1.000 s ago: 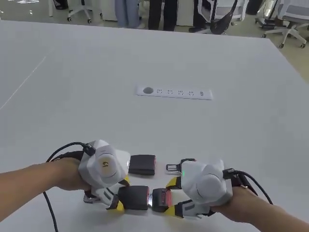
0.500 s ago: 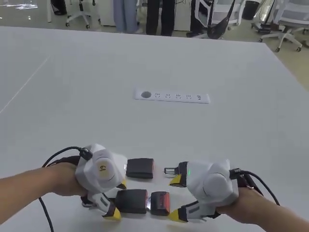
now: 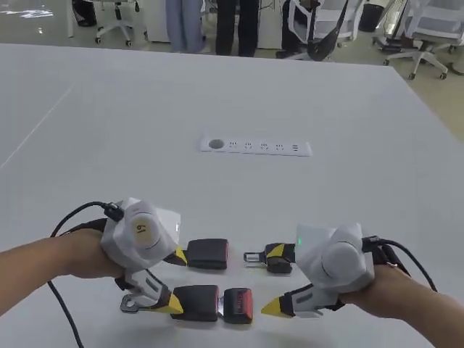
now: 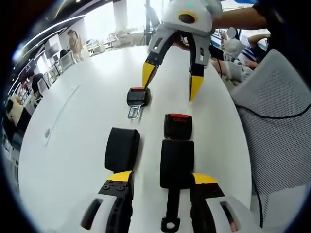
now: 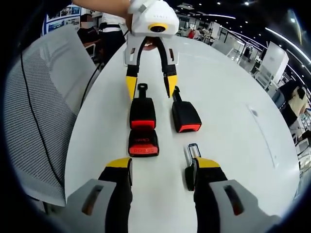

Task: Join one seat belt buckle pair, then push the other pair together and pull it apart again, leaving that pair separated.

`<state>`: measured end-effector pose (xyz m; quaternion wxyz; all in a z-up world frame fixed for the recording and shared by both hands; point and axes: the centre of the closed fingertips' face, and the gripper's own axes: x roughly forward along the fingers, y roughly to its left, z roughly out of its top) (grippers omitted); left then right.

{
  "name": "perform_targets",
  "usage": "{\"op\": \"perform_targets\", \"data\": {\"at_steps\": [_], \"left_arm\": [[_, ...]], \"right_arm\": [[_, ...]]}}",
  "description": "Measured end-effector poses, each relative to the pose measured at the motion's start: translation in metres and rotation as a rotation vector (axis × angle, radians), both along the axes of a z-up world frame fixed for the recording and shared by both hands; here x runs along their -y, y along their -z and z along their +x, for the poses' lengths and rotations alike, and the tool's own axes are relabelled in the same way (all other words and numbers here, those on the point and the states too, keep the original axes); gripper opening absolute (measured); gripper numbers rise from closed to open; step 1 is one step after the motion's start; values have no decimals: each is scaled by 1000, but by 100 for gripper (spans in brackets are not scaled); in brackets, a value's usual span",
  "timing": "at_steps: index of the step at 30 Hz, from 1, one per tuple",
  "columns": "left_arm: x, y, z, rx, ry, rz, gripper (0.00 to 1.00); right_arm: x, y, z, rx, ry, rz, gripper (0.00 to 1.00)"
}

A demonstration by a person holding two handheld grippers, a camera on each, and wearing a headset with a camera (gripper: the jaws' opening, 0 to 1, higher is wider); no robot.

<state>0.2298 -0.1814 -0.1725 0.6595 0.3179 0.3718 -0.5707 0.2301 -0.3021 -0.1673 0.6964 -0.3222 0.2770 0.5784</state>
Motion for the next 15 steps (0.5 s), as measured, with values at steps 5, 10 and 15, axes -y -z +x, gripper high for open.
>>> {"op": "perform_targets", "data": {"at_steps": [5,10,15], "left_arm": [[4,-9,11,21,-17,-17,48],[5,-14,26,40,-38,-28,49],[1,-14,48,54,-56,-35,49]], "right_arm": [[7,-5,9,15,11,3,49],[14,-10,23,33,18,6,48],[19,-12,34,41,17,-5,48]]}}
